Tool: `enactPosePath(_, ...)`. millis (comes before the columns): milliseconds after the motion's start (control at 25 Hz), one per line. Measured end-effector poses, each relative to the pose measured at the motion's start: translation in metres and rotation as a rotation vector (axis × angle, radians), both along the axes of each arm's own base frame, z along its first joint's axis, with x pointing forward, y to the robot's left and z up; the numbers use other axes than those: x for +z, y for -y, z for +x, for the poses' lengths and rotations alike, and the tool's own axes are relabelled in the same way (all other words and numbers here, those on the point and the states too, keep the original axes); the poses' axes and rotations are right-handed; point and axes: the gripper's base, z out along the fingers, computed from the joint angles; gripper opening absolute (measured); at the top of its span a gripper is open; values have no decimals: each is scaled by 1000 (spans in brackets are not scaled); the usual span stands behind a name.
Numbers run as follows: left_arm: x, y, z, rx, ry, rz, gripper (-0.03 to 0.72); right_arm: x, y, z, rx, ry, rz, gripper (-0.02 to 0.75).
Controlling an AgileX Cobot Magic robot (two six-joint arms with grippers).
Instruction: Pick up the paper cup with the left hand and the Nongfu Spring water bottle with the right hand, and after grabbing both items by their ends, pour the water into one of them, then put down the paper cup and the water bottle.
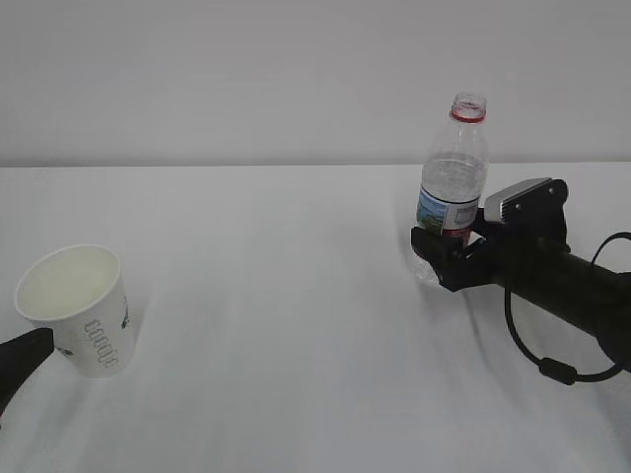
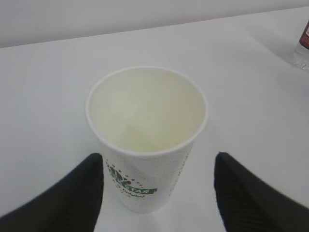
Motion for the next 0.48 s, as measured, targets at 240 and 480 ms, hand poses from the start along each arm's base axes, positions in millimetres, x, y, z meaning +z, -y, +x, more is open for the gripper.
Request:
enactPosePath(240, 0, 0, 0, 0, 0, 0, 524, -1, 0, 5, 1, 8, 0, 665)
enactPosePath(480, 0, 0, 0, 0, 0, 0, 524, 3, -1, 12, 2, 38, 2, 665)
